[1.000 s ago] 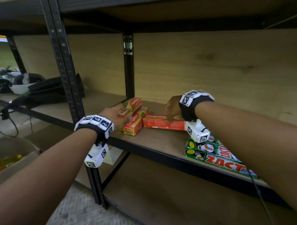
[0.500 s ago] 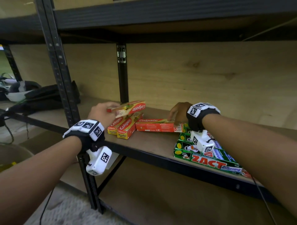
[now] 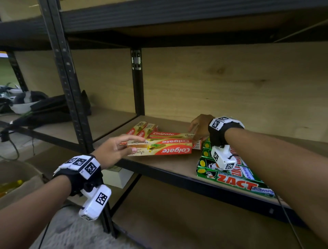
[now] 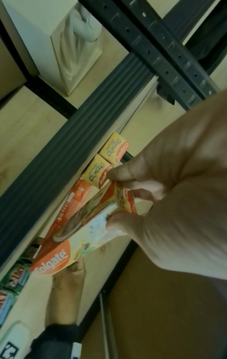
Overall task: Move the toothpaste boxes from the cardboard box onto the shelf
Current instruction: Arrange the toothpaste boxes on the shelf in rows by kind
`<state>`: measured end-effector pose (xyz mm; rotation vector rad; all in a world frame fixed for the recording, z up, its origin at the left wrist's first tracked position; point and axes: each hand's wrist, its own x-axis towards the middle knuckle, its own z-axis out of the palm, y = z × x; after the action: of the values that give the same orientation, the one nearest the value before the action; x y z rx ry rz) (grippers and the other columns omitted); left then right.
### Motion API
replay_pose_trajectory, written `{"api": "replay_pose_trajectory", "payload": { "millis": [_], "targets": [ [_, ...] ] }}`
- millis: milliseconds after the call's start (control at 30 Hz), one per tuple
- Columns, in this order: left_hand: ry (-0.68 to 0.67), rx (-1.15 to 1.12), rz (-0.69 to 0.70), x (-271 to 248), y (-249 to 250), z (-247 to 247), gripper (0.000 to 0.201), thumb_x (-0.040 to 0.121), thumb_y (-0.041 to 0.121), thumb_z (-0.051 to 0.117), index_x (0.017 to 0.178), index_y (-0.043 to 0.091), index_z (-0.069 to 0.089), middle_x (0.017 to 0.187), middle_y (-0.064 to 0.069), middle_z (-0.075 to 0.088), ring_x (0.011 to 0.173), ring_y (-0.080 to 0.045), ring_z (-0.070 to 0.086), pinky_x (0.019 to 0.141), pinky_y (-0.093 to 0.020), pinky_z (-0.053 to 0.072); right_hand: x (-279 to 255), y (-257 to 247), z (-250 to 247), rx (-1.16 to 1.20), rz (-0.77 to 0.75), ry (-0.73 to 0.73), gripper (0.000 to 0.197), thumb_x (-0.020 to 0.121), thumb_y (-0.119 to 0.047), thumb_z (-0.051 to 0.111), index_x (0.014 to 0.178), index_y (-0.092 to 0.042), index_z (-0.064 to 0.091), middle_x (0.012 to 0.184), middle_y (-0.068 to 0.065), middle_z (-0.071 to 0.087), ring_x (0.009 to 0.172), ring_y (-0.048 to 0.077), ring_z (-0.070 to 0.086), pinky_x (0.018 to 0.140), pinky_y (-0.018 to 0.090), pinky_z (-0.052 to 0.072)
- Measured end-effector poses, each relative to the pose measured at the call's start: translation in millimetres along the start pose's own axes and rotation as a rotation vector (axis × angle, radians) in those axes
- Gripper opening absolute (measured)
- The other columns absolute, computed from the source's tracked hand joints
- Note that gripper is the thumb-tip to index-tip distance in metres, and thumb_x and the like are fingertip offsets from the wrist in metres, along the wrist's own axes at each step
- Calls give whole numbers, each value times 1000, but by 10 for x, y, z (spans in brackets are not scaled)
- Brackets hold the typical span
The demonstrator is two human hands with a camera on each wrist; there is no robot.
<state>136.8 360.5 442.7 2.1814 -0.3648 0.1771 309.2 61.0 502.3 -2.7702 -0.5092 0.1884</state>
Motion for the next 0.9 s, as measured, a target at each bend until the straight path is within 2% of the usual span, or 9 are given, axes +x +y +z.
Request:
{"api": "replay_pose_trajectory", "payload": {
  "millis": [133, 267, 367, 533, 600, 667, 733, 800, 900],
  "targets": [
    [-77, -98, 7, 55, 0, 88, 36, 93, 12, 61, 126, 25, 64, 127, 14, 60, 118, -5, 60, 91, -24, 53, 38, 44, 2, 12, -8, -24, 42, 56, -18, 95, 90, -28, 73, 95, 1, 75, 78, 21, 75, 73, 41, 62],
    [-120, -33, 40, 124, -35, 123, 43, 93, 9, 62, 132, 25, 59, 136, 10, 57, 125, -3, 54, 99, -24, 49, 68, 68, 38, 3, -17, -35, 39, 58, -16, 93, 91, -26, 75, 93, 3, 76, 79, 22, 75, 73, 41, 62],
    [-123, 51, 30, 173, -55, 160, 46, 92, 11, 65, 133, 30, 57, 137, 14, 55, 125, 5, 50, 99, -17, 46, 58, 67, 66, -25, -24, -47, 38, 62, -17, 91, 95, -25, 76, 96, 2, 75, 81, 20, 74, 77, 40, 61],
    [-81, 278, 7, 167, -87, 221, 54, 86, 17, 72, 133, 39, 55, 128, 22, 53, 113, 19, 46, 86, -1, 42, 7, 34, 67, -74, -16, -48, 37, 68, -14, 87, 102, -25, 76, 100, -1, 73, 85, 16, 71, 82, 36, 60],
    [-58, 296, 17, 168, -85, 231, 56, 85, 17, 73, 132, 41, 55, 128, 22, 53, 113, 19, 46, 87, -3, 44, -32, 21, 56, -85, -16, -70, 37, 72, -9, 82, 104, -25, 75, 104, -1, 72, 88, 15, 70, 83, 34, 59],
    [-30, 274, 33, 177, -79, 230, 56, 84, 17, 74, 129, 46, 56, 131, 20, 54, 119, 11, 49, 95, -15, 48, -81, 12, 46, -77, -23, -72, 35, 77, -4, 74, 105, -25, 74, 110, 1, 70, 91, 16, 69, 84, 34, 59],
    [0, 252, 61, 179, -59, 217, 57, 85, 16, 73, 128, 49, 56, 134, 20, 54, 125, 4, 48, 102, -26, 48, -138, 15, 25, -33, -23, -52, 33, 82, 1, 64, 99, -27, 74, 117, 4, 67, 95, 21, 68, 85, 39, 59],
    [38, 299, 117, 179, -17, 202, 58, 84, 15, 73, 131, 46, 56, 134, 20, 53, 127, 3, 47, 104, -31, 47, -231, 28, -20, 47, -12, -36, 36, 86, 2, 56, 91, -30, 72, 121, 5, 62, 98, 26, 68, 84, 43, 59],
    [85, 332, 187, 177, 72, 163, 61, 83, 11, 74, 133, 40, 56, 130, 17, 53, 125, -1, 48, 102, -33, 49, -415, 51, -99, 212, 33, -29, 27, 93, -8, 52, 108, -24, 68, 122, 4, 61, 101, 27, 67, 82, 41, 60]
  ]
}}
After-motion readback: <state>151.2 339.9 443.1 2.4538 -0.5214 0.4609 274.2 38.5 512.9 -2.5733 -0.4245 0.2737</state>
